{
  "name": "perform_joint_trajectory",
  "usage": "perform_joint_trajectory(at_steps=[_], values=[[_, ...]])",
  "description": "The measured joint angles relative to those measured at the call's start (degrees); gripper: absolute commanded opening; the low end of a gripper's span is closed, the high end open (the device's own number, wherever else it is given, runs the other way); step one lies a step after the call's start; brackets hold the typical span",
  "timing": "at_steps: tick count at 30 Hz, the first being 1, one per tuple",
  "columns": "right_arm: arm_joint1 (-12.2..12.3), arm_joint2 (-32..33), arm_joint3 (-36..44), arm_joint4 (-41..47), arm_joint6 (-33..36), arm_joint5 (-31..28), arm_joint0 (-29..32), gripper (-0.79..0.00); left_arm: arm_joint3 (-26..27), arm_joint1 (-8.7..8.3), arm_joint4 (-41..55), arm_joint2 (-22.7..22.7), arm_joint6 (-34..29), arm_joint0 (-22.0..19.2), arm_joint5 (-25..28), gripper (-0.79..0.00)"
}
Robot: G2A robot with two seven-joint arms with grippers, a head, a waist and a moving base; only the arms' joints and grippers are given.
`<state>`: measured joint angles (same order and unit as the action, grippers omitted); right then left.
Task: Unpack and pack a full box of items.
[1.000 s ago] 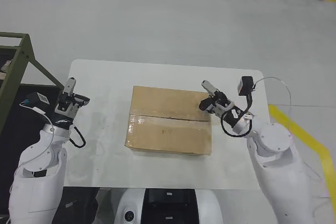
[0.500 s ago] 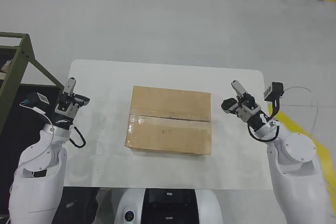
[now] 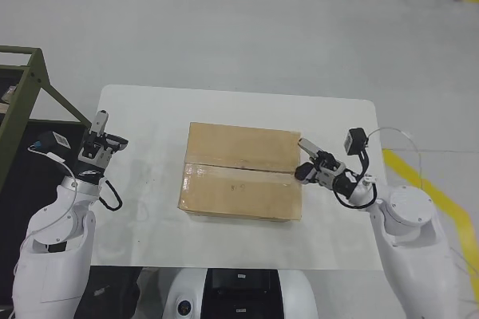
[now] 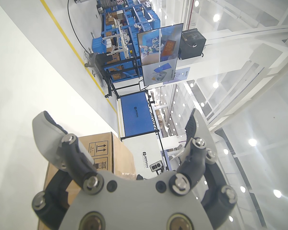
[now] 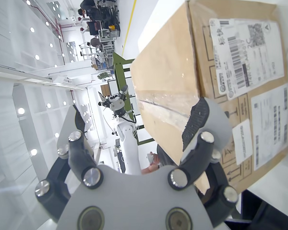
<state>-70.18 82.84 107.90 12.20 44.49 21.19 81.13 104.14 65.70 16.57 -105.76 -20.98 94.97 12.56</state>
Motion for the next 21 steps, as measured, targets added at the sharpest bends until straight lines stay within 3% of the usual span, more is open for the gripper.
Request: perform_joint_trajectory(at_steps=[21], values=[[0.8, 0.3, -4.5, 2.5, -3.1, 1.0, 0.0, 0.0, 0.0, 0.0, 0.0, 0.0, 0.0, 0.0, 0.0, 0.0]])
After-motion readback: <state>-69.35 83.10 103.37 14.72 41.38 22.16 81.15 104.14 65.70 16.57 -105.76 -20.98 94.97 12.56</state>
